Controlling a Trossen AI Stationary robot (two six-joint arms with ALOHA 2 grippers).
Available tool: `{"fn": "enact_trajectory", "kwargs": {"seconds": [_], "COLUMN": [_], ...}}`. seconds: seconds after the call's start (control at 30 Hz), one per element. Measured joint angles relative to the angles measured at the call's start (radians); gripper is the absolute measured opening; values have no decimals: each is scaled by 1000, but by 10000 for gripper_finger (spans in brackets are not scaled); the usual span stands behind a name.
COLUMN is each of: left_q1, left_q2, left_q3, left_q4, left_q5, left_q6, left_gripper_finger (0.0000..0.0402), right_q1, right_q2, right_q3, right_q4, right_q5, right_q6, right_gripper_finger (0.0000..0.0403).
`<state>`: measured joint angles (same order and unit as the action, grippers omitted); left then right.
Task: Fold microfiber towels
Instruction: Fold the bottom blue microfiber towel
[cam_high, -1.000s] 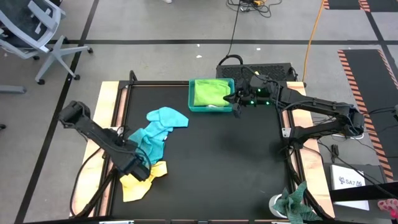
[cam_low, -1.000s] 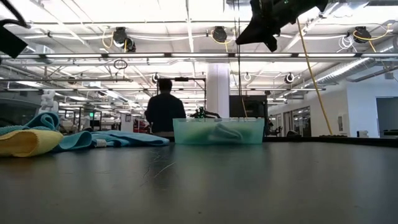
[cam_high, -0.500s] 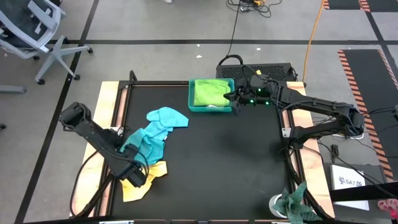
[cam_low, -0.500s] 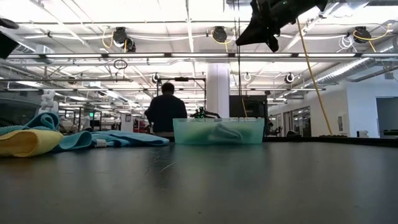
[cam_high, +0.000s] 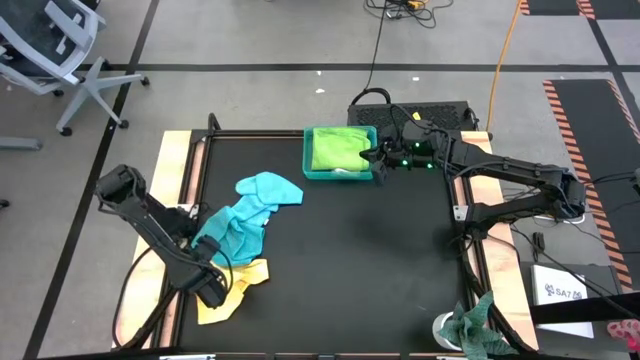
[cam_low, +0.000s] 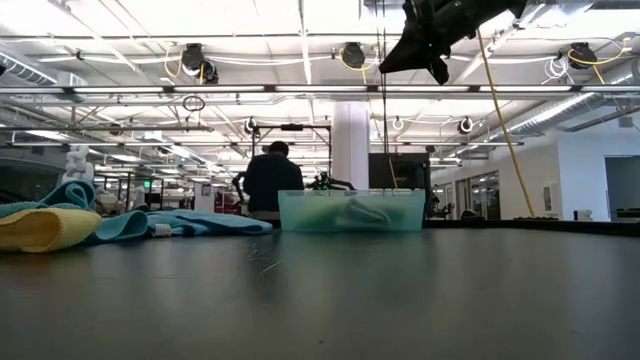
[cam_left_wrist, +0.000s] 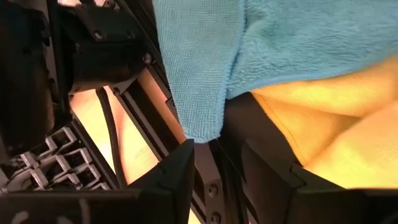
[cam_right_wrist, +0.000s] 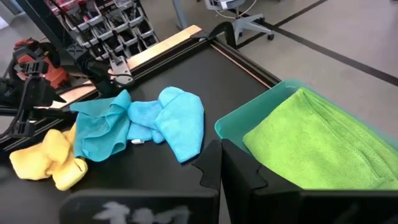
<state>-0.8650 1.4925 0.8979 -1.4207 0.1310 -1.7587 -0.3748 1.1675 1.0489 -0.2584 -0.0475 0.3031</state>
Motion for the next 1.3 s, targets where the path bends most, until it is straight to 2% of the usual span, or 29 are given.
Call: {"fn": "enact_trajectory", "kwargs": {"seconds": [0.13,0.4,0.63,0.77,0.93,1.13,1.3], "left_q1": [-8,2,2,2,2,20,62], "left_q2": [0,0,0,0,0,-9,-46], "left_q3": [-48,-116,-129,-128,-118,-44,75], "left_q4": [63,84,83,83,82,79,-28], "left_q5": [8,7,12,15,19,20,-55], "left_q6": [-7,-6,-10,-12,-14,-32,-58], "left_gripper_finger": [136,136,134,100,13,5,4], "right_q1": [0,0,0,1,25,37,38], "right_q2": [0,0,0,0,0,0,0], "right_q3": [0,0,0,0,0,0,0], "right_q4": [0,0,0,0,-1,-1,-1], "right_q5": [-1,-5,-5,-5,-5,0,-3], "right_q6": [2,26,26,46,54,53,52], "right_gripper_finger": [0,0,0,0,0,0,0]}}
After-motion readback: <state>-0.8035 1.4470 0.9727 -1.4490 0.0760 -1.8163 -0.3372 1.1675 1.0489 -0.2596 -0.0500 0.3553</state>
